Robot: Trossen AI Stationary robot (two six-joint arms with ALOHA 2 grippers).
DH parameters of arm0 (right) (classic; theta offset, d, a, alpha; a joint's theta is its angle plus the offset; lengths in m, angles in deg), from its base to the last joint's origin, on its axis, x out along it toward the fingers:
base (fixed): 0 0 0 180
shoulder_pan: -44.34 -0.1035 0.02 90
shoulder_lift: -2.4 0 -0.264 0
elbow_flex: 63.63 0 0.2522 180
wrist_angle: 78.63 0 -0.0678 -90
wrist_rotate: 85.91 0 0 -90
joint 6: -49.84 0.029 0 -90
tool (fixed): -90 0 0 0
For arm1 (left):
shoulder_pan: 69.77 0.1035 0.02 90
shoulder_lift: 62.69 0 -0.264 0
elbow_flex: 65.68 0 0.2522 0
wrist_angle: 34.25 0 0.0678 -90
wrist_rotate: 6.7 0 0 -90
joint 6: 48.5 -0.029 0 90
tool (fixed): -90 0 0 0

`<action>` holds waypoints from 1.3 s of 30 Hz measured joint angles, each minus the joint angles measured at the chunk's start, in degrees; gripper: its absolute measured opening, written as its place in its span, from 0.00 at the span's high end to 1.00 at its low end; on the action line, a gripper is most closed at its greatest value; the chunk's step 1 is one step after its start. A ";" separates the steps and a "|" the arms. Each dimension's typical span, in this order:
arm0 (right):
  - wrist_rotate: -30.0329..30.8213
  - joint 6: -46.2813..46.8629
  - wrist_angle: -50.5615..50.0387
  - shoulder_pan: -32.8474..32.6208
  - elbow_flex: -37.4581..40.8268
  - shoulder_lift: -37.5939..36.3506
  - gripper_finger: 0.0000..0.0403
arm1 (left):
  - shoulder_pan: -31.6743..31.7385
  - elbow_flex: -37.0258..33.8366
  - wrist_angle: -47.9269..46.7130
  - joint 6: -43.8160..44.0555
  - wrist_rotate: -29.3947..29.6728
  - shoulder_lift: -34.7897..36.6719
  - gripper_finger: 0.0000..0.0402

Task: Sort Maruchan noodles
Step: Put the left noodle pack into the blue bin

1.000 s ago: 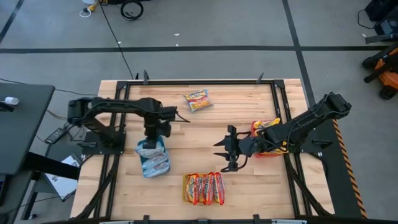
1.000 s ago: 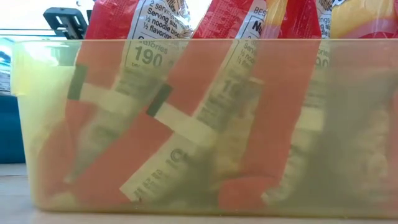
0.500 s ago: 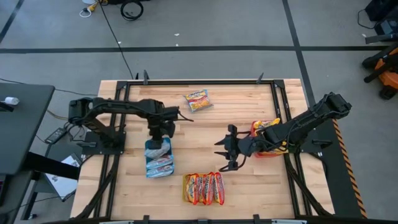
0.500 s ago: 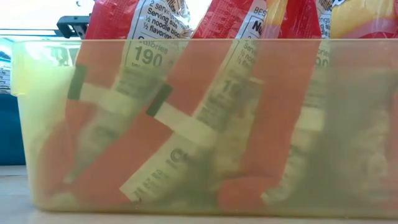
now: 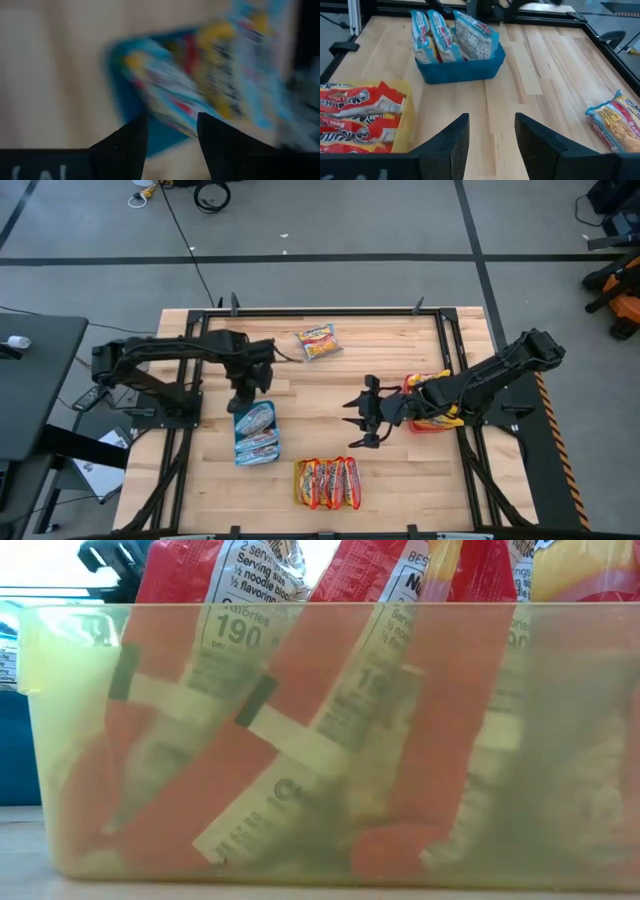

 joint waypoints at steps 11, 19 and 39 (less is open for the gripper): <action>-5.44 -7.75 13.70 -0.97 -7.54 17.23 0.59 | 2.26 -12.03 14.14 2.75 9.27 0.77 0.63; -4.19 -12.59 -8.29 0.16 -33.17 32.10 0.60 | -3.51 -17.01 22.04 4.11 2.01 0.84 0.68; 6.00 -17.89 -26.10 19.72 -38.23 38.01 0.50 | -1.48 -20.13 19.38 9.02 28.81 7.05 0.53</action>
